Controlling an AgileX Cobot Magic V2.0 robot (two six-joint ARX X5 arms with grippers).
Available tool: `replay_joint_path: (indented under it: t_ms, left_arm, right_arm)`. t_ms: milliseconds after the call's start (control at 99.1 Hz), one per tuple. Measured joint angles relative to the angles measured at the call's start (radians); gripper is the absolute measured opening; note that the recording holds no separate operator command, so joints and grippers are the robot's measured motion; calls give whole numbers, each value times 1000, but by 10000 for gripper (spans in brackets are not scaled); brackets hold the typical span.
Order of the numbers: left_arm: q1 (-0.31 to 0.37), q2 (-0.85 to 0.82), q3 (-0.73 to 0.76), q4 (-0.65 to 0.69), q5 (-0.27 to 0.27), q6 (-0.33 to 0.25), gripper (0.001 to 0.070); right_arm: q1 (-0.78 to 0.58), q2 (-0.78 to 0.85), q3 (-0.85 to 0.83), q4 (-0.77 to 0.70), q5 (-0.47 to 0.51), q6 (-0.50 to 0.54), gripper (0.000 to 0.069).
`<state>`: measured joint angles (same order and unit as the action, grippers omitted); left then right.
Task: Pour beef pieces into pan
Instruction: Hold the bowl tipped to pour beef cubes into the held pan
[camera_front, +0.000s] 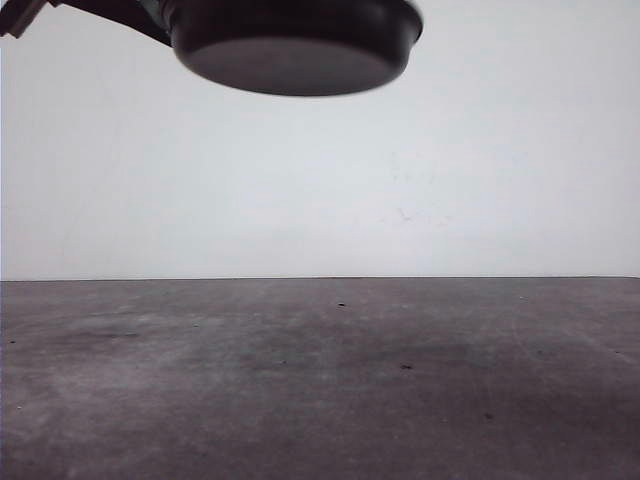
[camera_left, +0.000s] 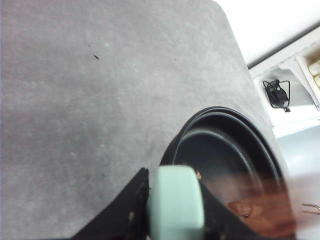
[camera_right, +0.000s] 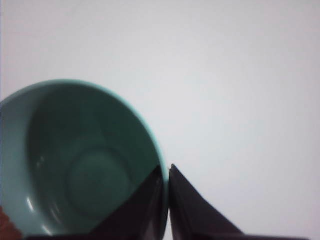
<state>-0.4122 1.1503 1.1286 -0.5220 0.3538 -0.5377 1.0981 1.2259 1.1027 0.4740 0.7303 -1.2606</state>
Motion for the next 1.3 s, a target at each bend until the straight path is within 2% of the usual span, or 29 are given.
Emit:
replay_joint_path:
  t_ms: [161,454,555,646,716,797,898,958,1019,1079,1130,1301]
  left_arm:
    - [2,4,0,5,0,0,55]
    - [4,5,0,25,-3,0,55]
    - [4,5,0,24,-4,1,55]
    - [4,5,0,24,-4,5,55]
    - [4,5,0,24,-6,21,55]
    - [4,5,0,15,-17,39,55]
    - [4,5,0,-1,-23,52,55]
    - [4,5,0,-3,-23,56,55]
    - [4,7,0,4,-23,56,55]
    - [4,11,0,26,-23,55,55]
    - [4,18,0,49,-23,54,55]
    - [4,47,3,54,-11,47,55]
  right_arm:
    - [0,1,0,51,-54,9,11]
    - [-5,36,0,56,-57,37,11]
    - [-1,36,0,59,-33,97,11]
    - [-1,36,0,43,66,233,11]
    - [-13,16,0,-57,106,388,11]
    - [-50,-43,0,-228,19,622,11]
    - [-119,-138,0,-350,-58,906,11]
    - [-186,-190,8,-429,-89,1068,11]
    - [-270,-227,13,-512,-163,1205,11]
    - [-349,-246,13,-572,-237,1271,11]
    - [-369,-246,13,-595,-239,1284,11]
    - [-275,-213,13,-623,-225,1283,11]
